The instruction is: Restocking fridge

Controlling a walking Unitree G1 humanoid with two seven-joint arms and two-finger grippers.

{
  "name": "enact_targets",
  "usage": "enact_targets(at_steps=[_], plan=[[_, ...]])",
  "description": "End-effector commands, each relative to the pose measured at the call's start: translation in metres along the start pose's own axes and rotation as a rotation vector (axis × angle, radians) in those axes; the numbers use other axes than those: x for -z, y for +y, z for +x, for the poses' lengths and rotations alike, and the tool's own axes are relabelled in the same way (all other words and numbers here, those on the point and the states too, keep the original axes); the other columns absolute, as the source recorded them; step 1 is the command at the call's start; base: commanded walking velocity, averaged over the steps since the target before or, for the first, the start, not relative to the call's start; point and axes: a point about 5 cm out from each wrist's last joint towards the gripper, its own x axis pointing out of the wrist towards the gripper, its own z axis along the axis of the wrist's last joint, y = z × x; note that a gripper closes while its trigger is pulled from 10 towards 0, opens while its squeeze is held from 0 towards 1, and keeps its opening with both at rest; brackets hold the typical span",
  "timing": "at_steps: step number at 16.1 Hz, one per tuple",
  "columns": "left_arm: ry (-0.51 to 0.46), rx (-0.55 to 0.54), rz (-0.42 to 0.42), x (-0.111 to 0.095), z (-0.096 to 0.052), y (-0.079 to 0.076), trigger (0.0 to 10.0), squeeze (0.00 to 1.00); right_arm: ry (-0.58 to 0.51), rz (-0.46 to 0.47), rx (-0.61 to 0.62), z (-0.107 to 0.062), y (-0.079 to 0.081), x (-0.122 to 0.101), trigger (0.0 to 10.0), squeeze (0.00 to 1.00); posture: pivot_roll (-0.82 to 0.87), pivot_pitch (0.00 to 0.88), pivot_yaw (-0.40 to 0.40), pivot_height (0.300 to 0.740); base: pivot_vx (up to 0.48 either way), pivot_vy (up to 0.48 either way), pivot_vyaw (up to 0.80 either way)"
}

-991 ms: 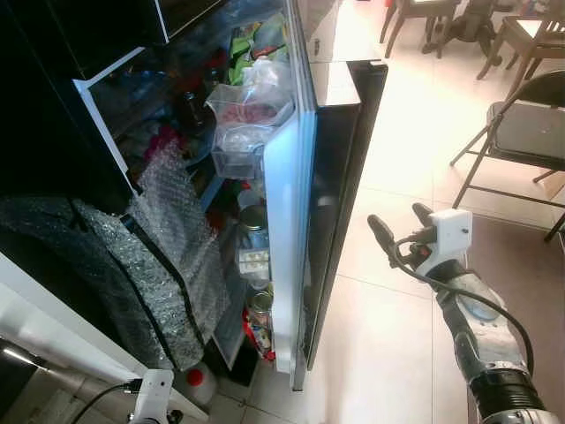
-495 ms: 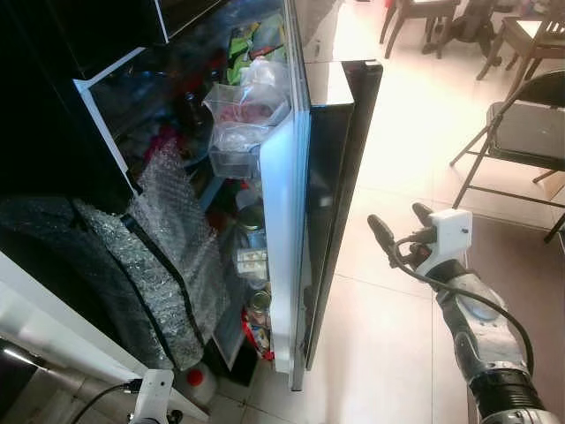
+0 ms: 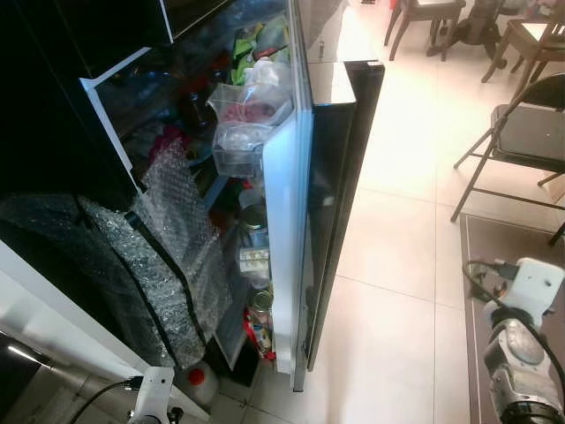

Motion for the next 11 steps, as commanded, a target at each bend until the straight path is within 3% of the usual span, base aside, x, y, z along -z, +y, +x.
enact_targets(at_steps=[1,3,5,11], plan=[[0.026,-0.005,0.008,0.007,-0.001,0.002,10.0,0.0,-0.05,0.001,-0.092,0.002,0.014,-0.011,10.0,0.0,-0.27,0.047,0.043,0.74,0.0,0.0,0.0],[0.026,-0.007,0.009,0.007,-0.001,0.003,10.0,0.0,-0.146,-0.031,-0.261,0.002,0.037,-0.032,10.0,0.0,-0.27,0.043,0.044,0.74,0.0,0.0,0.0],[0.025,-0.01,0.008,0.007,-0.001,0.003,10.0,0.0,-0.202,-0.07,-0.489,-0.002,0.07,-0.049,10.0,0.0,-0.27,0.036,0.043,0.74,0.0,0.0,0.0],[0.024,-0.013,0.009,0.008,-0.001,0.003,10.0,0.0,-0.217,-0.128,-0.775,-0.009,0.121,-0.061,10.0,0.0,-0.27,0.028,0.047,0.74,0.0,0.0,0.0]])
